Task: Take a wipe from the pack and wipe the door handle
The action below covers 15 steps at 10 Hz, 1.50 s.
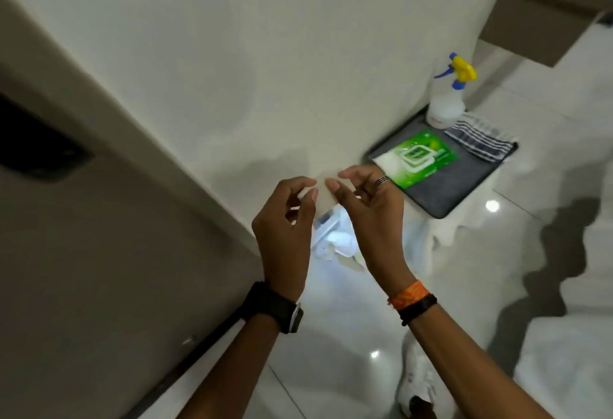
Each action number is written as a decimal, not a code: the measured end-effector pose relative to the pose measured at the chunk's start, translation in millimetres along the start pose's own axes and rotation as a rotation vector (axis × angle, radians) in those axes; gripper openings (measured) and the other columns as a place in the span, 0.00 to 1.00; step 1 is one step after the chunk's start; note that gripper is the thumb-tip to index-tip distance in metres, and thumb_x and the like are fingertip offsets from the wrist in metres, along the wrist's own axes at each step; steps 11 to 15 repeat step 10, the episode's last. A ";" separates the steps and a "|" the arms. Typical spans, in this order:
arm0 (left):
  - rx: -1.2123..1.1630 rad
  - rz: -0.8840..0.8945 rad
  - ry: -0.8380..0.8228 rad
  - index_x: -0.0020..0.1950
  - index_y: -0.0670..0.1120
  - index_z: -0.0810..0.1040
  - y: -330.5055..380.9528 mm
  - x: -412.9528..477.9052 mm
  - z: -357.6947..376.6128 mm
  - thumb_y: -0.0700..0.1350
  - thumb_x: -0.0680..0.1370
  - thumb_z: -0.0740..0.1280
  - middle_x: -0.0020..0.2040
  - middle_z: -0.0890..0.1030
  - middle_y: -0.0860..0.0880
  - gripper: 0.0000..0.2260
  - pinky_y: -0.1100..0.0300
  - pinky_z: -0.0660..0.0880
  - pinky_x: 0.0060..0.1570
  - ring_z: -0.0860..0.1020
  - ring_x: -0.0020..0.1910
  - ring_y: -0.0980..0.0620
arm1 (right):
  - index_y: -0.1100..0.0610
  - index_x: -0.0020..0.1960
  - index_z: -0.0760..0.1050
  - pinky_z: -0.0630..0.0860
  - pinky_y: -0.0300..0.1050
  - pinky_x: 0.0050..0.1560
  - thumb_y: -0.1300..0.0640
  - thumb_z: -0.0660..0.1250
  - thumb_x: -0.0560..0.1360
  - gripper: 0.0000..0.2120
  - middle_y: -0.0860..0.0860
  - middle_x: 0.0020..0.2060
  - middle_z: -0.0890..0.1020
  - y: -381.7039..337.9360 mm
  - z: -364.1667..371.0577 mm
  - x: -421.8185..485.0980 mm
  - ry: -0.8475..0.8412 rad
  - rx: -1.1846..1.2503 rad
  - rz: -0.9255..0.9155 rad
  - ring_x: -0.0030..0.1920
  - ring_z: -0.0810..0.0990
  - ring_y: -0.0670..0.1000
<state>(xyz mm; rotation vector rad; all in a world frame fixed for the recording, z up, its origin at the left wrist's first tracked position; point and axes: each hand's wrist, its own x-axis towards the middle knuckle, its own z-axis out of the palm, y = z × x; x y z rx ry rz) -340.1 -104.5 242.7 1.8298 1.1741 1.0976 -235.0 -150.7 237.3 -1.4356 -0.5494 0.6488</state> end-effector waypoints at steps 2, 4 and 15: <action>-0.093 -0.222 -0.149 0.48 0.40 0.82 -30.1 5.4 166.3 0.33 0.79 0.70 0.41 0.83 0.49 0.04 0.76 0.73 0.36 0.80 0.34 0.59 | 0.54 0.51 0.85 0.85 0.46 0.45 0.64 0.74 0.77 0.07 0.50 0.44 0.88 74.1 -122.7 100.3 0.002 -0.186 0.157 0.40 0.87 0.55; -0.072 -0.258 -0.300 0.51 0.39 0.82 -76.2 20.9 301.0 0.32 0.78 0.70 0.47 0.84 0.43 0.05 0.65 0.80 0.39 0.82 0.41 0.50 | 0.58 0.53 0.85 0.82 0.32 0.41 0.66 0.74 0.76 0.08 0.53 0.44 0.87 151.0 -210.3 194.6 -0.016 -0.365 0.244 0.37 0.83 0.41; 0.565 0.162 -0.636 0.59 0.39 0.82 -137.5 16.1 402.6 0.35 0.77 0.72 0.58 0.80 0.41 0.11 0.46 0.78 0.56 0.77 0.57 0.39 | 0.60 0.64 0.80 0.70 0.56 0.65 0.53 0.70 0.80 0.16 0.59 0.65 0.77 236.3 -259.2 259.3 -0.202 -1.211 0.016 0.67 0.73 0.62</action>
